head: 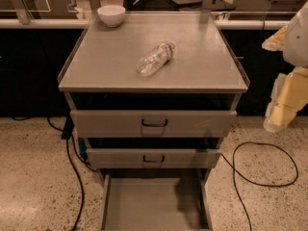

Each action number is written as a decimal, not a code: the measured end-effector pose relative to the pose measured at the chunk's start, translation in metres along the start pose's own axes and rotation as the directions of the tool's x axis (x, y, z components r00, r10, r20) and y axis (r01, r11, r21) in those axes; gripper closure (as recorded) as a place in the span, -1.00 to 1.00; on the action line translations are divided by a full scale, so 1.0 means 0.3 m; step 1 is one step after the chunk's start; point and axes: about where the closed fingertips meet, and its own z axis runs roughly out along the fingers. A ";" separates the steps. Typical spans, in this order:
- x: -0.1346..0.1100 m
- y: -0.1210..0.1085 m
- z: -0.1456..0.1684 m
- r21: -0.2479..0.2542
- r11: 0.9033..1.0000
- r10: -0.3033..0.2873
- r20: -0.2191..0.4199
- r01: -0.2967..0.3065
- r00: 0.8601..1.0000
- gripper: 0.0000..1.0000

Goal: Place water bottle into bottom drawer

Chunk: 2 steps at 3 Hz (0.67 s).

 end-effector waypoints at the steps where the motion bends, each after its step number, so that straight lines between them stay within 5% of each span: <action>1: 0.000 0.000 0.000 0.000 1.000 0.000 0.000 0.000 1.000 -1.00; 2: -0.011 -0.002 -0.010 0.054 0.998 -0.022 -0.032 0.023 0.999 -1.00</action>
Offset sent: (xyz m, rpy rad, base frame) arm 0.0006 0.0050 0.0051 -0.1197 -0.0973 0.0047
